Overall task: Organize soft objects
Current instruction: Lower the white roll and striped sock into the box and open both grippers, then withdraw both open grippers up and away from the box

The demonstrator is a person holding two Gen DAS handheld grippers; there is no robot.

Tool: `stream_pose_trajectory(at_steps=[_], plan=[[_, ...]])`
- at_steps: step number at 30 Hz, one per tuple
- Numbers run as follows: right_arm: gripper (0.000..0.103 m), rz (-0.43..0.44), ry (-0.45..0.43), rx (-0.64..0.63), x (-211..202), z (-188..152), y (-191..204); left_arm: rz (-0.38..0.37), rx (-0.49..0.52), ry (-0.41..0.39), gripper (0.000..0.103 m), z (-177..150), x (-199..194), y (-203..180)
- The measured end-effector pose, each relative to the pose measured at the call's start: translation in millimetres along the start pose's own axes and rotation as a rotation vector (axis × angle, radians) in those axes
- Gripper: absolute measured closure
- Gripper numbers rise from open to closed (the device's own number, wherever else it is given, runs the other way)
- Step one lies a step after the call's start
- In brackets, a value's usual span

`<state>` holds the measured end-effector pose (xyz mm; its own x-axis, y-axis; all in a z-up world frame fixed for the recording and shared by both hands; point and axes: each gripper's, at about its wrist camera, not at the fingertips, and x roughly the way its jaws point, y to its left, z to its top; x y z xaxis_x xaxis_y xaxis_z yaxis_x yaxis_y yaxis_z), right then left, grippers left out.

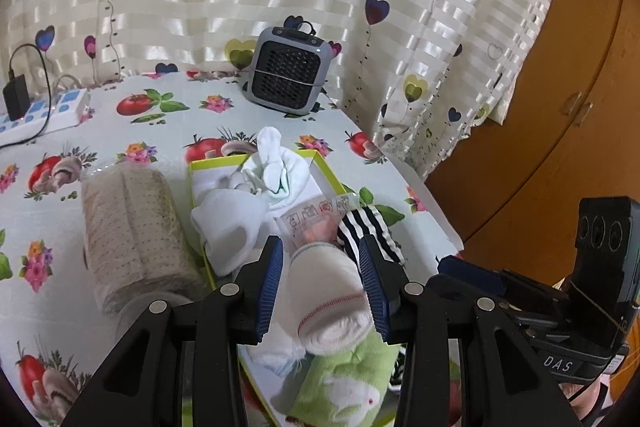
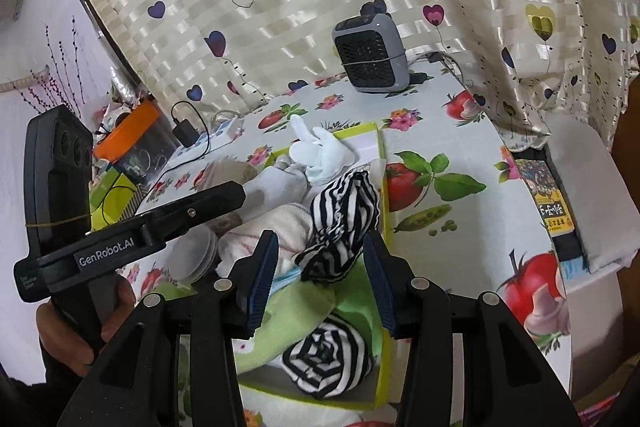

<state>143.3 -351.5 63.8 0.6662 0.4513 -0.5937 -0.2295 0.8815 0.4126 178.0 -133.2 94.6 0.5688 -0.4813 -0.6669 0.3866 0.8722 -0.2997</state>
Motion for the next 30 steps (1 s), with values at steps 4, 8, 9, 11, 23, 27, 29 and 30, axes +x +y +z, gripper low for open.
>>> stream_pose_trajectory(at_steps=[4,8,9,11,23,27,29,30], plan=[[0.057,-0.025,0.004,-0.027,-6.2,-4.7,10.8,0.006,0.025,-0.01,0.065,-7.7,-13.9,-6.8],[0.057,-0.042,0.007,-0.07,-12.8,-11.7,25.4,0.009,0.043,-0.023,0.065,-15.8,-27.9,-13.1],[0.057,-0.047,0.007,-0.081,-14.6,-13.6,29.2,0.01,0.046,-0.029,0.065,-18.5,-32.2,-14.7],[0.057,-0.054,0.006,-0.098,-17.2,-17.6,34.6,0.017,0.05,-0.033,0.065,-22.7,-37.8,-16.5],[0.057,-0.117,0.002,-0.177,-33.9,-41.1,59.1,0.055,0.077,-0.035,0.065,-55.0,-61.5,-25.9],[0.057,-0.124,0.008,-0.199,-36.9,-48.8,66.3,0.059,0.077,-0.031,0.065,-64.6,-67.4,-27.9],[0.057,-0.129,0.007,-0.204,-39.7,-52.8,69.4,0.062,0.077,-0.028,0.065,-69.4,-70.0,-29.3],[0.057,-0.131,0.006,-0.207,-41.3,-54.7,70.8,0.064,0.078,-0.027,0.065,-71.5,-71.3,-30.2]])
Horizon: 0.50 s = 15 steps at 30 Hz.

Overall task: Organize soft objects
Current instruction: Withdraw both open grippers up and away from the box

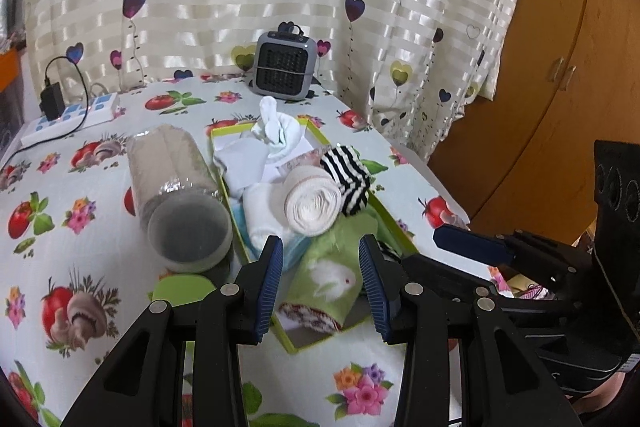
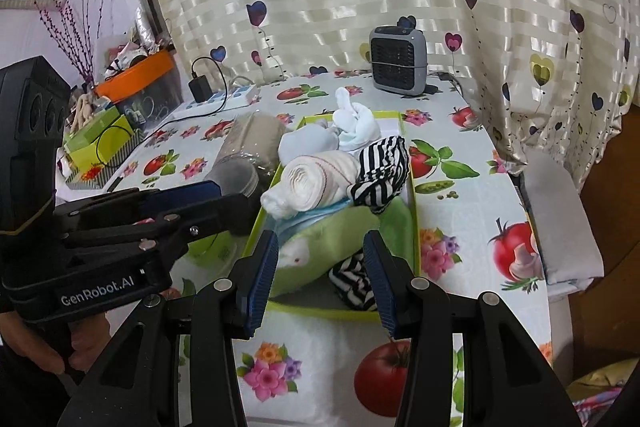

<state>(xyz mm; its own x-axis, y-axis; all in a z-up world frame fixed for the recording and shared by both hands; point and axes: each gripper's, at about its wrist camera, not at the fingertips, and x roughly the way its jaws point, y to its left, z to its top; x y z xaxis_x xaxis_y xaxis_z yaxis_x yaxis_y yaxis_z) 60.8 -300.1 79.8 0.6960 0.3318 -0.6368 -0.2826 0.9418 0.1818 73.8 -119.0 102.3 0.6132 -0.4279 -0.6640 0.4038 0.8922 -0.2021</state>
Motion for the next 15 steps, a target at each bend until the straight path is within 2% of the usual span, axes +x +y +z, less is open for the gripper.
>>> stream_pose_trajectory(at_steps=[15], plan=[[0.057,-0.027,0.02,-0.029,-13.7,-26.1,16.5,0.096,0.009,0.013,0.065,-34.4,-16.2,-9.9]])
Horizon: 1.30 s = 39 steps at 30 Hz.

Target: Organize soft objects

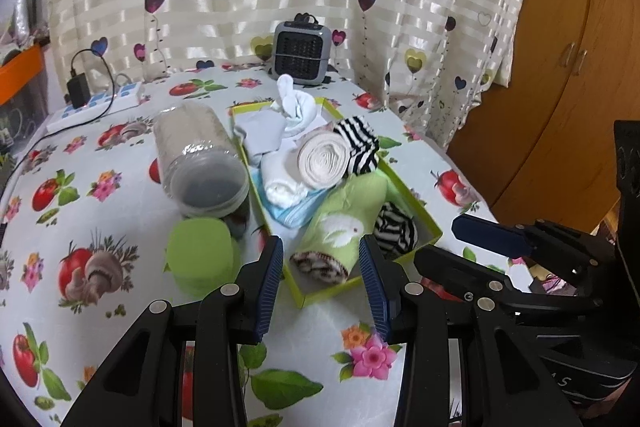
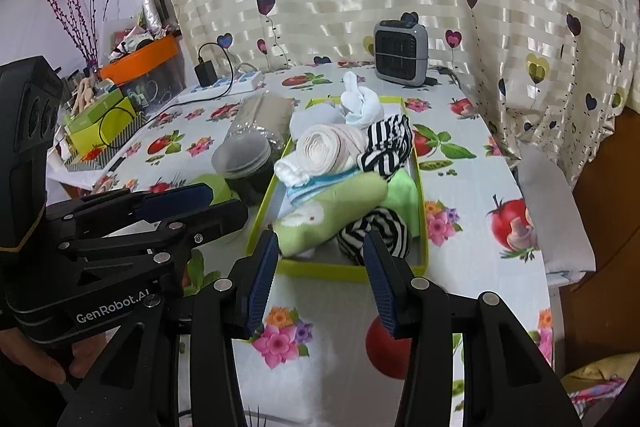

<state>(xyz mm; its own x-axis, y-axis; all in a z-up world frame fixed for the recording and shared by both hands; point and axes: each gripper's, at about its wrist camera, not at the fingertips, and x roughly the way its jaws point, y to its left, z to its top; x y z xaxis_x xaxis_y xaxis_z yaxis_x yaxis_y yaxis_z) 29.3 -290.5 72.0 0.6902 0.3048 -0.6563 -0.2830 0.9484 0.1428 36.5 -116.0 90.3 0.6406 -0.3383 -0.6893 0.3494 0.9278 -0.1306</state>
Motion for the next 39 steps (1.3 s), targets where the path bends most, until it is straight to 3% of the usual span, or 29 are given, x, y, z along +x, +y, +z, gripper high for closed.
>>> stream_pose_trajectory(at_steps=[17,39], plan=[[0.058,-0.005,0.051,-0.008,8.5,-19.3,7.0,0.053,0.003,0.034,0.065,-20.0,4.4,2.7],[0.058,-0.007,0.089,-0.016,25.4,-21.1,6.4,0.068,-0.009,0.067,0.065,-24.1,17.3,7.7]])
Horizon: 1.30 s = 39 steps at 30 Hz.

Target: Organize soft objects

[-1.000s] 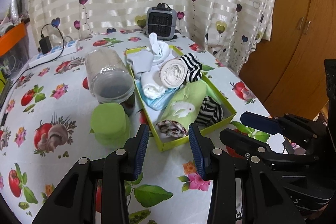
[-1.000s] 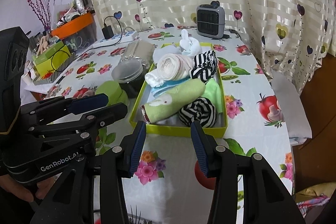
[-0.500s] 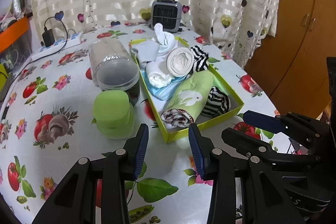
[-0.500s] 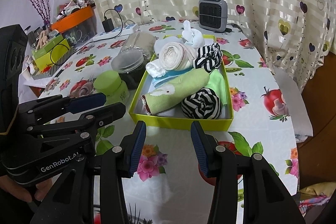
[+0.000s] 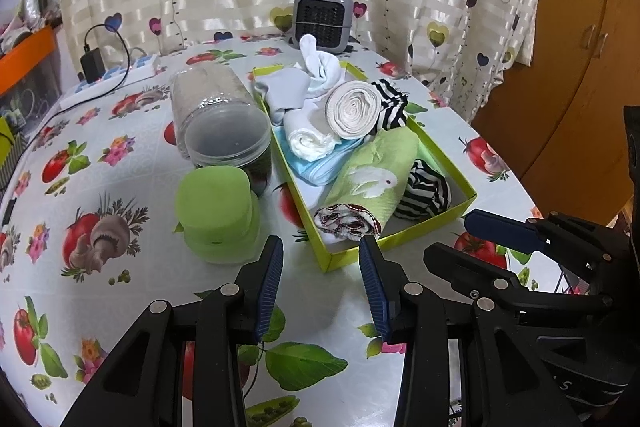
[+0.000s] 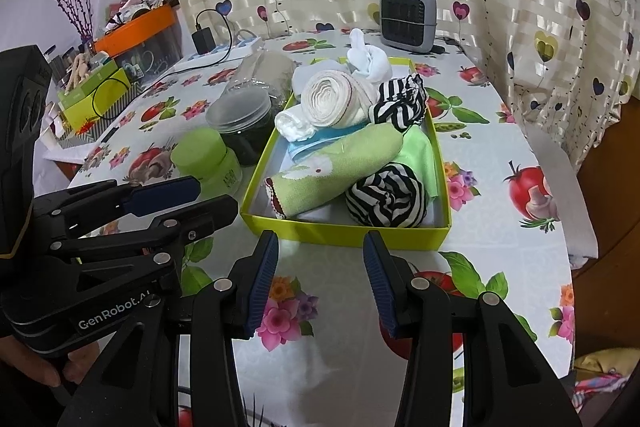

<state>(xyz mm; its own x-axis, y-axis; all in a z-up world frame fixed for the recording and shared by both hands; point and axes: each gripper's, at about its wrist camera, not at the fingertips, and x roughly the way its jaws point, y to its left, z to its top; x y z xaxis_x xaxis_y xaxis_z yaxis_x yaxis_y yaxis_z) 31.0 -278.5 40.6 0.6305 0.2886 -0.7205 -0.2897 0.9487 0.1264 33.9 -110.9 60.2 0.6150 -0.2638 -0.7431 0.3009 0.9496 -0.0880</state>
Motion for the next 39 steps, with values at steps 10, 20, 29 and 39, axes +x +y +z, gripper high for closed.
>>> stream_pose_trajectory(at_steps=[10,20,29,39], plan=[[0.057,0.0,0.005,-0.001,1.8,1.7,-0.8,-0.001,0.001,0.0,0.065,0.6,0.7,0.9],[0.058,0.001,0.005,-0.001,1.8,1.7,-0.7,0.0,-0.002,0.001,0.065,0.1,2.2,3.6],[0.058,0.003,0.004,0.001,2.0,1.4,-0.2,-0.014,-0.012,0.011,0.065,-1.5,5.8,9.2],[0.058,0.009,0.005,0.0,3.3,0.7,2.4,-0.012,-0.014,0.024,0.065,-1.9,8.2,9.4]])
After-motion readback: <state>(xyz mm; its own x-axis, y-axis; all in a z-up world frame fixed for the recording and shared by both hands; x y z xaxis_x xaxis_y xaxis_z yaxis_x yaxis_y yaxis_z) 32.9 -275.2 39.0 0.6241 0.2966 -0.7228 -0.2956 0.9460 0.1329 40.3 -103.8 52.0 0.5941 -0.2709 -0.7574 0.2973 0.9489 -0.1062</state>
